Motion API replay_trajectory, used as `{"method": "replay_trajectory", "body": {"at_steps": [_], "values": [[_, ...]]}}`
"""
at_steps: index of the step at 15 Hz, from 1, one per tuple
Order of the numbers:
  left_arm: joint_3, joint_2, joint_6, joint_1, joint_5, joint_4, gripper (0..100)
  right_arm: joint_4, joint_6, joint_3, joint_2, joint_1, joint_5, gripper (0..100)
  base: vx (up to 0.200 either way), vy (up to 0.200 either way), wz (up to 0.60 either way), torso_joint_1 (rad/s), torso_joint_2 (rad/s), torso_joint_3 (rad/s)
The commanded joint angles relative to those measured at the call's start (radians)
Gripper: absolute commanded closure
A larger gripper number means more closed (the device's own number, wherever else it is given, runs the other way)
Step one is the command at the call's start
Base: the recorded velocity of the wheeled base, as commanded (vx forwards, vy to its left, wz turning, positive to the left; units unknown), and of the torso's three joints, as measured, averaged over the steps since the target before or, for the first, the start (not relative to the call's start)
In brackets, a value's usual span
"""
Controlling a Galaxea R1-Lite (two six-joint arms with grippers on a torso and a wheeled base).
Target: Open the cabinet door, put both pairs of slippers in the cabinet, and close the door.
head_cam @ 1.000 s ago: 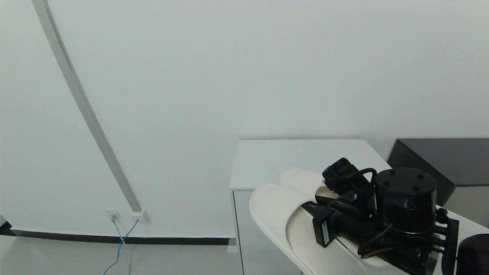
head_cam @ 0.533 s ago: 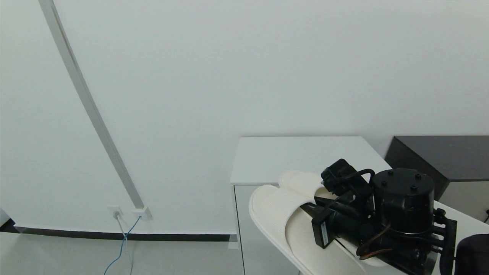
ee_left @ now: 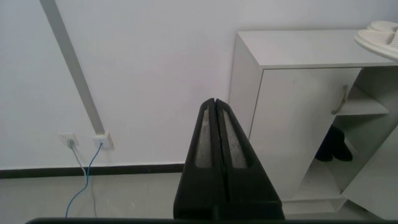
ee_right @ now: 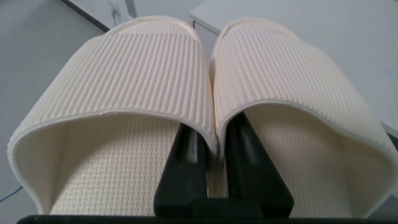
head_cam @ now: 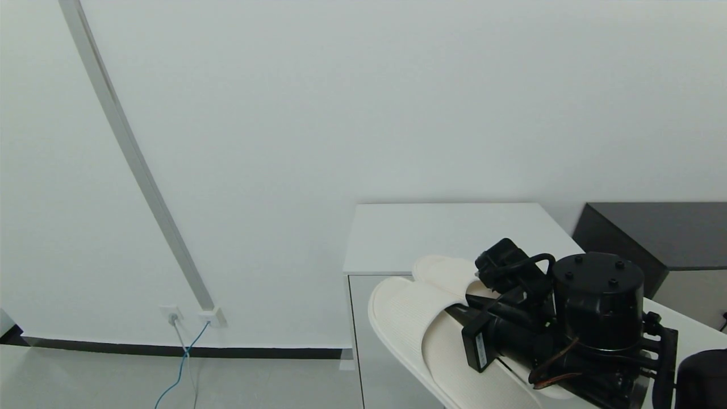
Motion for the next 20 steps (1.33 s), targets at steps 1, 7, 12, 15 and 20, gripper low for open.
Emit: {"method": "replay_trajectory", "body": {"at_steps": [1,7,12,15,20], "values": [[0.0,0.0,0.0,0.001,0.0,-0.001,100,0.0,0.0,0.0,0.005,0.0,0.0,100,0.0,-0.2,0.0,0.002,0.01,0.002],[0.0,-0.001,0.0,0.001,0.0,-0.001,100,-0.002,0.002,0.001,0.005,0.0,-0.001,100,0.0,-0.2,0.0,0.002,0.0,-0.001],[0.0,0.0,0.0,0.001,0.0,-0.001,100,-0.003,0.005,0.003,0.006,-0.001,-0.001,100,0.0,-0.2,0.0,0.0,0.0,0.001],[0.0,0.0,-0.002,0.001,0.0,-0.001,100,-0.007,0.008,0.006,0.006,-0.004,0.002,100,0.0,-0.133,0.0,0.0,0.0,0.0],[0.0,0.0,-0.002,0.001,0.0,-0.001,100,-0.007,0.005,0.018,0.003,-0.004,0.002,100,0.0,0.0,0.0,0.0,0.0,0.0]]}}
